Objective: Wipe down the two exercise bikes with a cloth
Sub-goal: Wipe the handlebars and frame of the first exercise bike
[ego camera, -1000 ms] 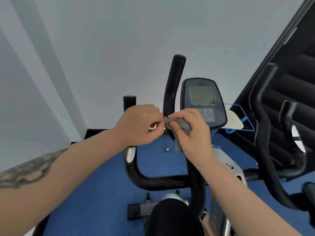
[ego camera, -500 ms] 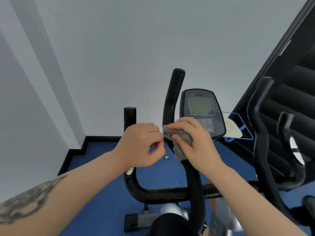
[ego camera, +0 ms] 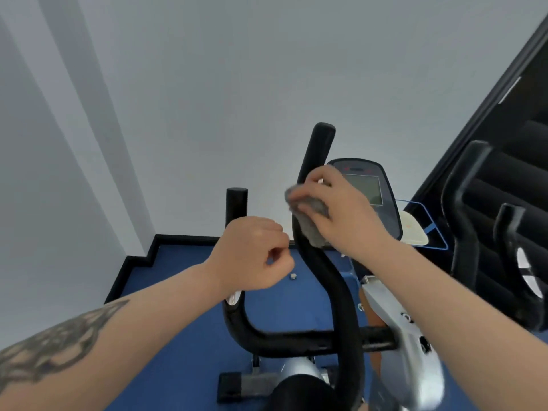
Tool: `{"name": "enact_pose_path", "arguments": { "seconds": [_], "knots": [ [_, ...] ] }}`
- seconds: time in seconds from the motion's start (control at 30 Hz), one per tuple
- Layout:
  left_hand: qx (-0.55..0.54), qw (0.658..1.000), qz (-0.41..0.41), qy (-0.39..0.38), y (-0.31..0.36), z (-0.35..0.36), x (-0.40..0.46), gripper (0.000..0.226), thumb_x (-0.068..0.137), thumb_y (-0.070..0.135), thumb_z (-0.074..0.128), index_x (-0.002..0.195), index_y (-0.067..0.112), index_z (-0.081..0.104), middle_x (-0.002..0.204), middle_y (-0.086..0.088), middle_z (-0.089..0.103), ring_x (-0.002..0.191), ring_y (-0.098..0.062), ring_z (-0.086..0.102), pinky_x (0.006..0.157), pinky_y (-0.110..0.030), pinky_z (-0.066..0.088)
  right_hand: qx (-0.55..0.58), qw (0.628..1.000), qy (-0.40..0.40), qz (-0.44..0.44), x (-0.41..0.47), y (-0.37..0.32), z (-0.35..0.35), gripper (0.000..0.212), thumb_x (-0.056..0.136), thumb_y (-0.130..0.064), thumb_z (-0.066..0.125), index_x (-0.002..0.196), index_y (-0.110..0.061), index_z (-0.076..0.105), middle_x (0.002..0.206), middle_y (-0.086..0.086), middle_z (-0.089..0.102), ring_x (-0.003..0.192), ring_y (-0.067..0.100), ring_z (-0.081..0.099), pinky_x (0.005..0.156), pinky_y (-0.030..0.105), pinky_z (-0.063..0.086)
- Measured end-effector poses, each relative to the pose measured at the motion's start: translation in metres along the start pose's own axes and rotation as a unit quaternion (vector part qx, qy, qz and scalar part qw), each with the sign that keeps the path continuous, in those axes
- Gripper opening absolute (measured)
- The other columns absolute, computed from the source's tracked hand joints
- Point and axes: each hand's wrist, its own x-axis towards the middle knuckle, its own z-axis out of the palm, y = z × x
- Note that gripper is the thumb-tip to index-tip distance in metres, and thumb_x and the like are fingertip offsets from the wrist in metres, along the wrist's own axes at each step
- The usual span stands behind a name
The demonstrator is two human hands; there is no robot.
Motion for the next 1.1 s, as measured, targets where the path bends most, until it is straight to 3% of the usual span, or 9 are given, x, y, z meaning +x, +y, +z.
{"name": "enact_pose_path", "arguments": {
  "seconds": [0.07,0.17,0.33,0.43,0.53,0.7,0.83,1.0,1.1],
  "knots": [
    [0.001,1.000,-0.001,-0.003,0.000,-0.001,0.000,0.025,0.068,0.015,0.047,0.044,0.012,0.040,0.043,0.002,0.034,0.044,-0.014,0.027,0.042,-0.024,0.027,0.028,0.995,0.078,0.054,-0.007,-0.006,0.015,0.025,0.088,-0.006,0.066,0.110,-0.017,0.070,0.110,-0.003,0.053,0.096,0.006,0.053,0.083,0.015,0.042],
    [-0.007,1.000,-0.012,-0.004,0.001,0.000,-0.001,0.025,0.068,0.016,0.048,0.044,0.011,0.044,0.043,0.002,0.037,0.043,-0.015,0.030,0.040,-0.027,0.031,0.043,0.991,0.099,0.077,-0.034,-0.006,0.025,0.023,0.088,-0.010,0.068,0.106,-0.023,0.070,0.105,-0.008,0.052,0.094,0.003,0.054,0.081,0.018,0.046],
    [-0.050,0.998,-0.033,0.006,0.000,0.001,0.001,0.018,0.073,0.017,0.050,0.061,0.010,0.059,0.059,0.004,0.052,0.054,-0.015,0.047,0.048,-0.033,0.042,0.049,0.972,0.221,0.062,0.007,0.003,0.007,0.020,0.089,-0.011,0.064,0.107,-0.019,0.068,0.106,-0.012,0.042,0.092,-0.010,0.047,0.080,0.005,0.040],
    [-0.061,0.997,-0.047,0.012,0.001,0.001,0.001,0.009,0.073,0.018,0.051,0.070,0.012,0.057,0.068,0.009,0.051,0.061,-0.010,0.046,0.053,-0.029,0.042,0.033,0.985,0.157,0.058,-0.002,0.002,0.023,0.016,0.089,-0.006,0.065,0.103,-0.013,0.068,0.107,-0.006,0.043,0.088,0.009,0.052,0.076,0.023,0.047],
    [-0.062,0.996,-0.057,0.019,0.000,0.003,0.000,0.007,0.074,0.020,0.052,0.078,0.016,0.056,0.076,0.015,0.047,0.063,-0.008,0.048,0.053,-0.025,0.041,0.039,0.995,0.088,0.014,-0.012,0.008,0.015,0.013,0.089,-0.009,0.066,0.099,-0.016,0.069,0.106,-0.008,0.046,0.087,0.011,0.053,0.077,0.027,0.048],
    [-0.053,0.996,-0.072,0.012,-0.001,0.005,0.000,0.016,0.077,0.023,0.051,0.088,0.020,0.062,0.085,0.015,0.054,0.065,-0.007,0.054,0.055,-0.030,0.048,0.032,0.977,0.212,0.018,0.022,0.005,0.004,0.018,0.089,-0.005,0.064,0.103,-0.015,0.067,0.110,-0.008,0.040,0.087,0.011,0.051,0.077,0.008,0.043],
    [-0.038,0.996,-0.079,0.020,0.000,0.007,0.001,0.020,0.080,0.026,0.051,0.091,0.022,0.067,0.085,0.020,0.055,0.065,-0.001,0.051,0.057,-0.019,0.045,0.029,0.996,0.086,0.013,-0.006,0.007,0.014,0.017,0.091,-0.007,0.063,0.105,-0.014,0.069,0.108,-0.002,0.045,0.087,0.015,0.053,0.079,0.036,0.051],
    [-0.034,0.995,-0.088,0.014,0.000,0.007,0.002,0.024,0.083,0.032,0.052,0.095,0.023,0.070,0.090,0.018,0.061,0.064,0.002,0.049,0.057,-0.014,0.041,0.015,0.972,0.235,-0.005,0.029,0.007,-0.010,0.018,0.090,-0.016,0.062,0.107,-0.020,0.068,0.110,-0.014,0.035,0.086,0.010,0.050,0.075,0.008,0.041],
    [-0.029,0.995,-0.095,0.010,0.001,0.007,0.002,0.024,0.084,0.033,0.052,0.096,0.023,0.070,0.091,0.017,0.062,0.064,0.000,0.051,0.058,-0.018,0.045,0.002,0.990,0.137,0.010,0.014,0.005,0.009,0.017,0.089,-0.005,0.064,0.104,-0.011,0.069,0.109,-0.003,0.038,0.084,0.021,0.052,0.074,0.030,0.051]
  ]
}}
